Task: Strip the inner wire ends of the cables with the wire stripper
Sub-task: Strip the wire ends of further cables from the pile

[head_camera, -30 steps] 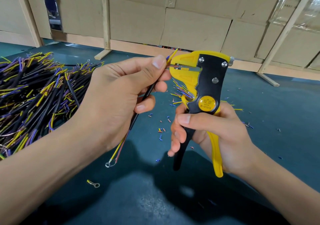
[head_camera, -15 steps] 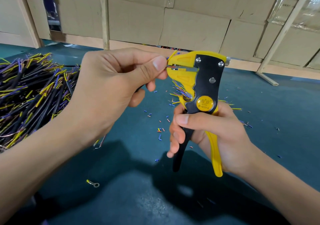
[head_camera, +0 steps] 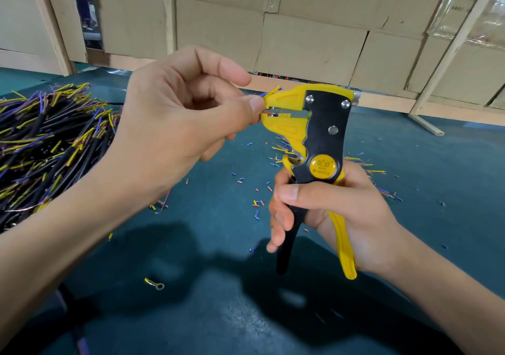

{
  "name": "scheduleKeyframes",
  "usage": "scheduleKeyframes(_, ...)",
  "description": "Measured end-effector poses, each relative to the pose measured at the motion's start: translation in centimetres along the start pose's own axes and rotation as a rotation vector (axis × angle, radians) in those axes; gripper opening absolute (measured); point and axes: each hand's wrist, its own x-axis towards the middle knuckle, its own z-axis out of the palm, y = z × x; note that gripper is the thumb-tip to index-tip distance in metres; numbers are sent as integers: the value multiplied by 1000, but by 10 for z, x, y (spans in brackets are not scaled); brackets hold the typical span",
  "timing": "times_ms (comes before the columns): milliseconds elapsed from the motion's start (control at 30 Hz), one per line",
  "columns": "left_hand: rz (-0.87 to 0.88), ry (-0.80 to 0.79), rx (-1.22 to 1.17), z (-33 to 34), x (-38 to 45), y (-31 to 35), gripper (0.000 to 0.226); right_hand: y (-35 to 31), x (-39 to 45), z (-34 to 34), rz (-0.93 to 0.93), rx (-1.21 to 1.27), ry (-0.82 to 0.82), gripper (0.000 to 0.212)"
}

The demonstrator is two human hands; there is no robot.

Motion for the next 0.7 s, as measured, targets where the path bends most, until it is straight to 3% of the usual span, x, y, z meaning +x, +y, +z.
scheduleKeyframes(300, 64, -88, 13, -3, 1, 0, 25, -3, -1, -2, 2, 7, -29, 14)
scheduleKeyframes(700, 91, -50, 92, -3, -2, -3, 23, -4, -2, 0, -20, -12, -39, 16)
